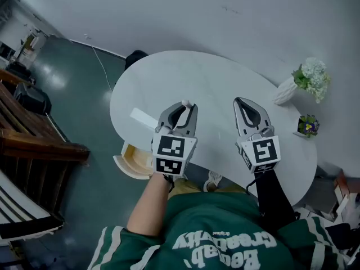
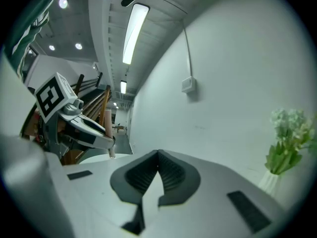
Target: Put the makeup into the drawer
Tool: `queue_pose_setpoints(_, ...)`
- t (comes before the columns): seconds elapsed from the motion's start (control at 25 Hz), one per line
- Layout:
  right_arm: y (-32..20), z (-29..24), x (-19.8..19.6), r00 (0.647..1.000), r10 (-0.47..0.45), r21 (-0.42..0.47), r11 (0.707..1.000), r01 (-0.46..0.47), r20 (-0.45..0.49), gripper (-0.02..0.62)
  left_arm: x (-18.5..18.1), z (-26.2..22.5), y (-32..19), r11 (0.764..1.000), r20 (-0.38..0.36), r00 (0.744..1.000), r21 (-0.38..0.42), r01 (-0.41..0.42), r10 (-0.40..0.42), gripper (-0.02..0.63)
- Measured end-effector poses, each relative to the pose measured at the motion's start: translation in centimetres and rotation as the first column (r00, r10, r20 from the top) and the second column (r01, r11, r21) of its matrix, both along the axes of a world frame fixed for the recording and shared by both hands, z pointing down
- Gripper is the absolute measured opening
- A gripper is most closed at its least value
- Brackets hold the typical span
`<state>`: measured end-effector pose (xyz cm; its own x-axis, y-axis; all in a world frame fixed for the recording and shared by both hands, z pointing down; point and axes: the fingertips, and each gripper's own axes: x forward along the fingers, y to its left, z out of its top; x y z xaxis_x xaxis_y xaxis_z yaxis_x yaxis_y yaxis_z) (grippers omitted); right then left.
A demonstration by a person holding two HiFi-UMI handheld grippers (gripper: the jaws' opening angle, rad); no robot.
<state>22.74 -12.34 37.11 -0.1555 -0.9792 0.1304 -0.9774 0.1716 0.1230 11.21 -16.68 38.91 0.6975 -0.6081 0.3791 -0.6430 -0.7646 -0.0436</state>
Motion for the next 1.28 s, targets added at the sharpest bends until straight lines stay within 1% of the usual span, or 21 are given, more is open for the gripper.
queue_pose_setpoints(0.24, -2.7, -0.1, -7.9, 0.994, -0.110, -0.008, 0.994, 0.110, 0.000, 0.005, -8.5, -0.2, -1.4, 0.994, 0.013, 0.994, 0.004, 0.111, -0.111, 0.071)
queue_pose_setpoints(0.44, -4.8, -0.4, -15.8, 0.975, -0.224, -0.010, 0.975, 0.224, -0.001, 0.005, -16.4, -0.4, -2.5, 0.976, 0.017, 0.976, 0.001, 0.217, -0.217, 0.071)
queue_pose_setpoints(0.92, -7.4, 0.5, -32.8, 0.925, -0.380, -0.010, 0.925, 0.380, 0.028, 0.005, -32.7, 0.4, -2.7, 0.934, 0.043, 0.933, -0.001, 0.357, -0.356, 0.071)
queue_pose_setpoints(1.12, -8.0, 0.4, -38.2, 0.903, -0.429, -0.003, 0.903, 0.429, 0.033, 0.005, -38.1, 0.9, -2.6, 0.913, 0.051, 0.912, 0.000, 0.407, -0.407, 0.071)
queue_pose_setpoints(1.2, -8.1, 0.6, -39.5, 0.900, -0.435, -0.004, 0.900, 0.435, 0.034, 0.005, -39.2, 1.4, -2.6, 0.912, 0.058, 0.911, -0.006, 0.410, -0.409, 0.071)
queue_pose_setpoints(1.28, -8.2, 1.0, -40.2, 0.900, -0.435, -0.012, 0.900, 0.436, 0.033, 0.005, -39.7, 2.0, -2.5, 0.915, 0.060, 0.914, -0.016, 0.402, -0.401, 0.071)
